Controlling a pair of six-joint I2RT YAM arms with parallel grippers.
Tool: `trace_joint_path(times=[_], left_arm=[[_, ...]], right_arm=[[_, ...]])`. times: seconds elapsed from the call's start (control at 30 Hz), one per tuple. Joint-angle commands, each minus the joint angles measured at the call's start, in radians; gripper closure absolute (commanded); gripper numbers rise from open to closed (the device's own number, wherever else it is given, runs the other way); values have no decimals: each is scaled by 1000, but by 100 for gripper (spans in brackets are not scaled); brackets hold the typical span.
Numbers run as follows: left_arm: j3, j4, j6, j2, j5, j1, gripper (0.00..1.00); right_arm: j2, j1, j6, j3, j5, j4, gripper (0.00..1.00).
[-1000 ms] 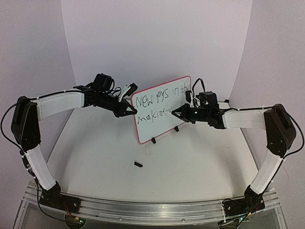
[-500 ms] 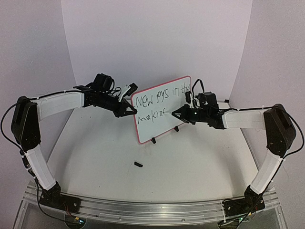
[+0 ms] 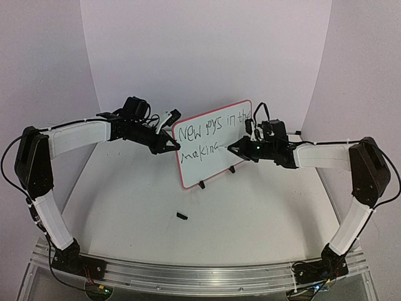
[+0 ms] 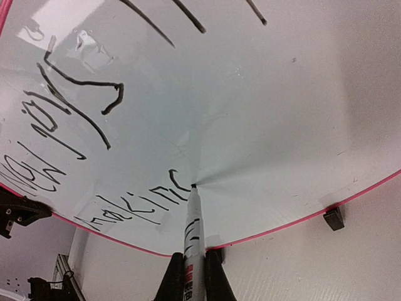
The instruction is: Write a sentence on the whiteboard
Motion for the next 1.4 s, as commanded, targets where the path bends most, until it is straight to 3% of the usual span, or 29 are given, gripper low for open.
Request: trace_joint_path(times=[0.0, 0.87, 1.37], left_arm=[[-3, -145, 10, 23, 55, -36, 100], [-3, -145, 10, 29, 52, -36, 100], [-3, -145, 10, 29, 52, -36, 100]], right_arm=[[-58, -4, -20, 56, 26, 10, 100], [-6, -4, 0, -49, 8, 28, 100], [74, -3, 12, -13, -39, 55, 100]])
